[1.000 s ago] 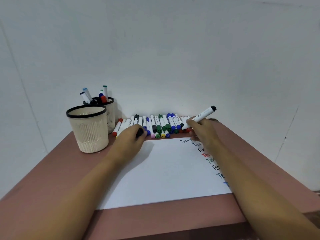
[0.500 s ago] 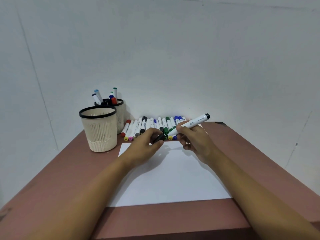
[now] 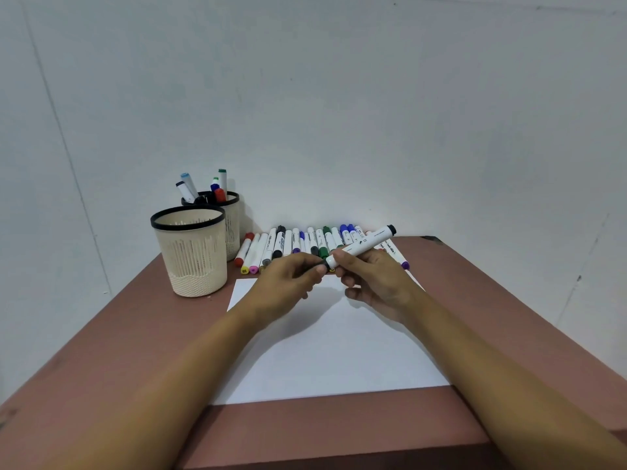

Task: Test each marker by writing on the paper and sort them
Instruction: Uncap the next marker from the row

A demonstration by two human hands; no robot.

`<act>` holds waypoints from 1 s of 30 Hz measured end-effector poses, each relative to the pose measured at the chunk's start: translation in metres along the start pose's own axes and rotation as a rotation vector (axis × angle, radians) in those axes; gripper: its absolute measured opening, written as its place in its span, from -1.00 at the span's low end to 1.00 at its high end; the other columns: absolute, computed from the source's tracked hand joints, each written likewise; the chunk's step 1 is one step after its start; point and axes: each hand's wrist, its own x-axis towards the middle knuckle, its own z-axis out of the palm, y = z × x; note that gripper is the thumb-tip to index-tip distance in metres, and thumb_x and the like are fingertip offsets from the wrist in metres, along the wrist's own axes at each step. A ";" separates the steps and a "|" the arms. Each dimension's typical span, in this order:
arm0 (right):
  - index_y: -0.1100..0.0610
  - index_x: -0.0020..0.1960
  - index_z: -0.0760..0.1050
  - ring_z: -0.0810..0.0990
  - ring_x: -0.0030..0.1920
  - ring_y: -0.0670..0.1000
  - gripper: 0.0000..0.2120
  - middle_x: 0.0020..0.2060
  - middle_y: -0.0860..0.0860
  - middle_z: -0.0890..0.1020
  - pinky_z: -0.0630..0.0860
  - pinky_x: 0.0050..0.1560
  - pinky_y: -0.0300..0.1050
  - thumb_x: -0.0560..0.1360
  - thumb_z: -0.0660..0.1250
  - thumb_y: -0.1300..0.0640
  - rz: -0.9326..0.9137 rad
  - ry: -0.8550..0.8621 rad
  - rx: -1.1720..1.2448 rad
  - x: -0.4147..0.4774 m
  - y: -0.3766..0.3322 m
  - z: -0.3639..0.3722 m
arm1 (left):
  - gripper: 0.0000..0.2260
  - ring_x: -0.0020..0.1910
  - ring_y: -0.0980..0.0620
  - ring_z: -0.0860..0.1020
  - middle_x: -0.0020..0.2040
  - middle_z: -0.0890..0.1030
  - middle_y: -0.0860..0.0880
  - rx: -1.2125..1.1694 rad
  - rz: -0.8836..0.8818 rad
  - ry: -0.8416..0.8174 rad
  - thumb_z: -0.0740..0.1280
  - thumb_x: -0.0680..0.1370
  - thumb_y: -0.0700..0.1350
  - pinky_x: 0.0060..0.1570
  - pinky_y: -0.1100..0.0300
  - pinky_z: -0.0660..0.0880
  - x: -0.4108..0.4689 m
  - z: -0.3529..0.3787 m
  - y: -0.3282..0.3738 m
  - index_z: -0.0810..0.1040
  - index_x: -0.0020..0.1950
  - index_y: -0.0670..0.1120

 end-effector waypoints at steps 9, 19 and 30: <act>0.04 -0.03 0.61 0.31 -0.39 -0.11 -0.68 -0.32 -0.13 0.56 0.30 -0.35 -0.24 0.35 0.39 -0.15 0.046 -0.024 -0.040 -0.003 -0.005 0.001 | -0.87 -0.47 0.16 0.27 -0.40 0.33 0.06 -0.136 -0.078 0.004 0.23 0.60 -0.12 -0.40 0.26 0.26 -0.001 0.007 0.003 0.55 -0.09 -0.07; 0.00 0.01 0.53 0.45 -0.17 -0.06 -0.71 -0.26 -0.13 0.53 0.35 -0.15 -0.11 0.47 0.33 -0.20 -0.381 0.149 -1.195 -0.001 -0.002 -0.025 | -0.82 -0.30 0.14 0.39 -0.28 0.45 0.11 0.570 0.257 0.044 0.21 0.61 -0.05 -0.24 0.38 0.31 -0.005 -0.008 -0.001 0.54 -0.01 -0.12; 0.17 -0.08 0.57 0.51 -0.50 0.06 -0.65 -0.38 -0.01 0.60 0.21 -0.51 -0.21 0.53 0.12 -0.05 -0.875 0.047 -1.501 0.000 0.022 0.004 | -0.54 -0.39 0.03 0.40 -0.40 0.46 -0.04 0.382 -0.237 0.186 0.01 0.67 0.00 -0.35 0.17 0.29 0.005 -0.005 -0.005 0.39 -0.37 -0.14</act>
